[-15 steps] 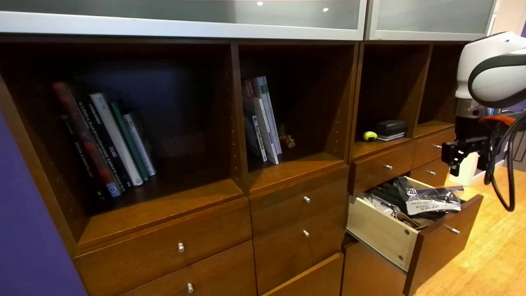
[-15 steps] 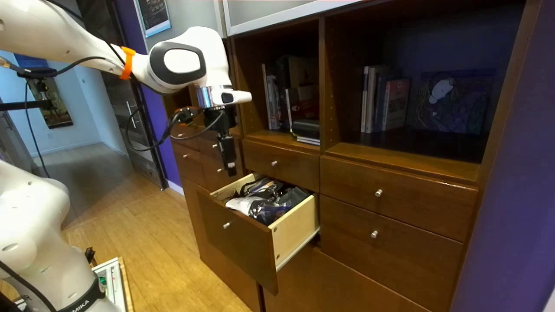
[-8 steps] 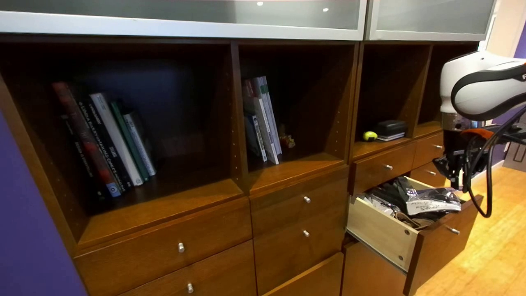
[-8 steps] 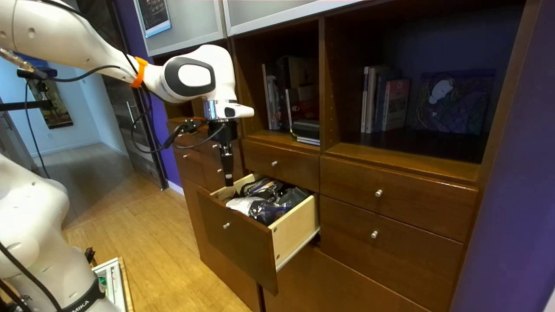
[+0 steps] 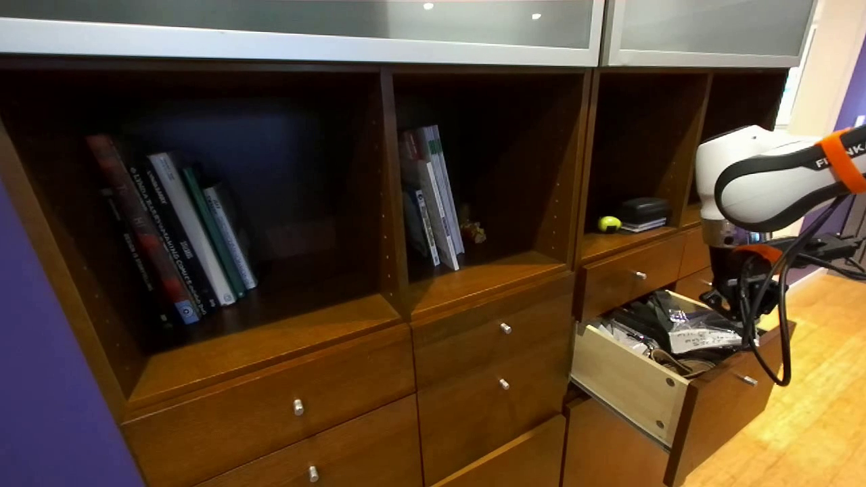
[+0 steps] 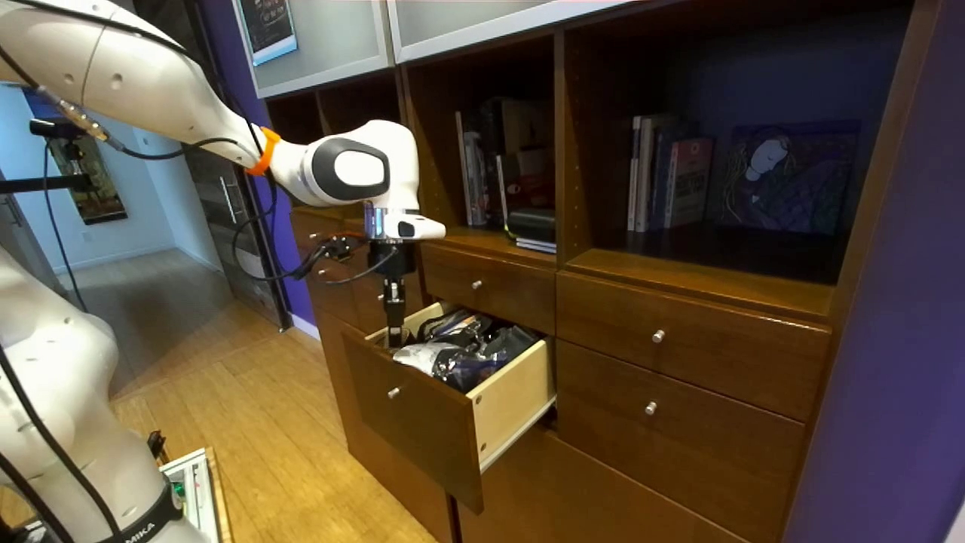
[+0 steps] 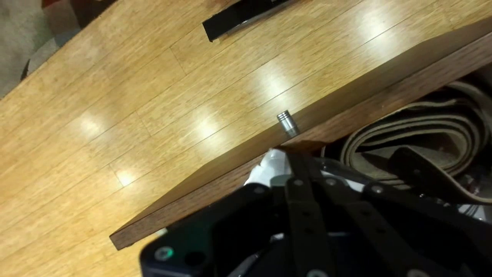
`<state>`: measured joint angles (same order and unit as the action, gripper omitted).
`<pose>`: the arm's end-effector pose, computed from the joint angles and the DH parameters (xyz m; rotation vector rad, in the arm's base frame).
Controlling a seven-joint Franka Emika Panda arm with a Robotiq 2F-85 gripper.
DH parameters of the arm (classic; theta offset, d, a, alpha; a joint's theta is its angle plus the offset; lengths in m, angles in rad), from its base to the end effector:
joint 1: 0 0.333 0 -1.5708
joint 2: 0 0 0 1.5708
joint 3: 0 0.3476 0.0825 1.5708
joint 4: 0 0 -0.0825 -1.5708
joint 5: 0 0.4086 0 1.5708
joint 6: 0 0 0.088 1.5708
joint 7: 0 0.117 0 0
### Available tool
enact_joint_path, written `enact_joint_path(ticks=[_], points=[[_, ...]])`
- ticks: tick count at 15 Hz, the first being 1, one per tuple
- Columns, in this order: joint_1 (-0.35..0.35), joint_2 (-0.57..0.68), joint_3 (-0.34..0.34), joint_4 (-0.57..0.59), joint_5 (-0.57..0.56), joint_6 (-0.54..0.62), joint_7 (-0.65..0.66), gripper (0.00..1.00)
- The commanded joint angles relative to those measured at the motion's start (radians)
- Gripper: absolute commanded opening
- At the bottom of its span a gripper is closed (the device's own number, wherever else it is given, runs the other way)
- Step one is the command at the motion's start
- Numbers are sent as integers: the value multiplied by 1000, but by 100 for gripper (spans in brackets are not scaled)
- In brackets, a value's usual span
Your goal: Put the plastic bag in the open drawer
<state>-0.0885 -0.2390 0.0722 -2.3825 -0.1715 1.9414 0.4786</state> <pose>0.4491 -0.0202 0.4068 2.8566 -0.6090 -0.2332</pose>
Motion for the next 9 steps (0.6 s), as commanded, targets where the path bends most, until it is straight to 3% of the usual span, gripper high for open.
enact_joint_path(ticks=[1,9], points=[[10,31,-6,-20,-5,66,49,0],[17,56,-7,-54,20,266,133,0]])
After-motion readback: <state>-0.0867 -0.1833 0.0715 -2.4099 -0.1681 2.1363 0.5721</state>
